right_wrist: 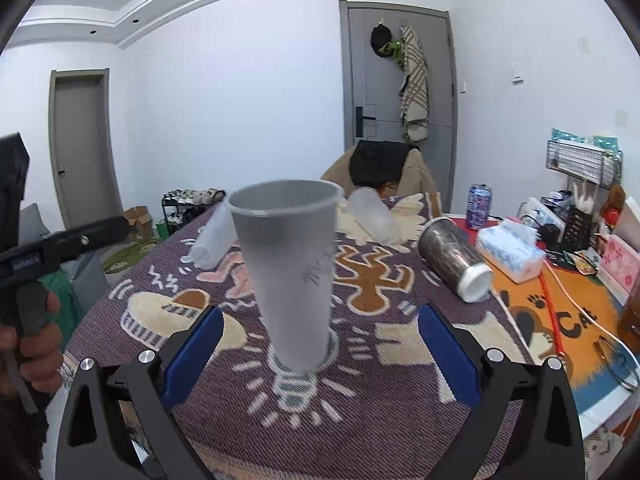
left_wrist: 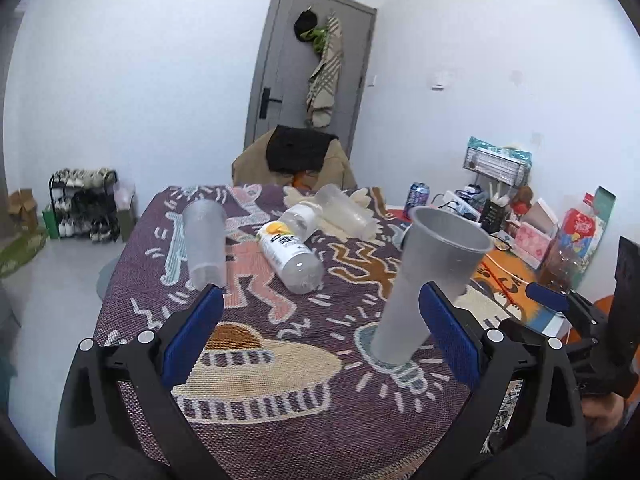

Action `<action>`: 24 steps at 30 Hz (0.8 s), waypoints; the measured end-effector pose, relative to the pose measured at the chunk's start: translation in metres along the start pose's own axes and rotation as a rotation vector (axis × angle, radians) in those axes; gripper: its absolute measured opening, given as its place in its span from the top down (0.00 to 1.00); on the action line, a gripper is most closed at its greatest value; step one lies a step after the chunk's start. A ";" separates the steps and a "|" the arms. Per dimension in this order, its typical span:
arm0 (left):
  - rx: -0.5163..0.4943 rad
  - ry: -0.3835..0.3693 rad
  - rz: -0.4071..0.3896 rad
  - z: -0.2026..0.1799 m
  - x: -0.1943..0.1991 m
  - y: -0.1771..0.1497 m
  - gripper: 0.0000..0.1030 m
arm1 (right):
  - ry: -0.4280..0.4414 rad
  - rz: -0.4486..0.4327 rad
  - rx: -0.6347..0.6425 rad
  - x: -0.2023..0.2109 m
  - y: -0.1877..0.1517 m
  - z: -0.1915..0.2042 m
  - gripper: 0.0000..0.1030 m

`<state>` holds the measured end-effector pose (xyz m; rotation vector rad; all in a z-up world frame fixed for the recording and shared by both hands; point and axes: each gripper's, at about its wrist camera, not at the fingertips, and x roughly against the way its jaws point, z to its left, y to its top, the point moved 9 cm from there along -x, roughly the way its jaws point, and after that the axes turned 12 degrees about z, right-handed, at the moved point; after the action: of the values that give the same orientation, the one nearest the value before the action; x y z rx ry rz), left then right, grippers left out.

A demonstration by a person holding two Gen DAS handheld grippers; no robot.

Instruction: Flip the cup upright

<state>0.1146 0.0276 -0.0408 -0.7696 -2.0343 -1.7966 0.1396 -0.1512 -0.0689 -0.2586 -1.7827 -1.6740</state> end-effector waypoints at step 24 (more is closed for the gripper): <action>-0.094 0.166 -0.013 -0.049 0.046 -0.012 0.05 | 0.108 0.087 -0.043 0.032 -0.028 -0.022 0.07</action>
<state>0.0651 -0.0133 -0.0170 -0.6108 -1.8654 -1.9068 0.1068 -0.1859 -0.0741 -0.2566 -1.6352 -1.6356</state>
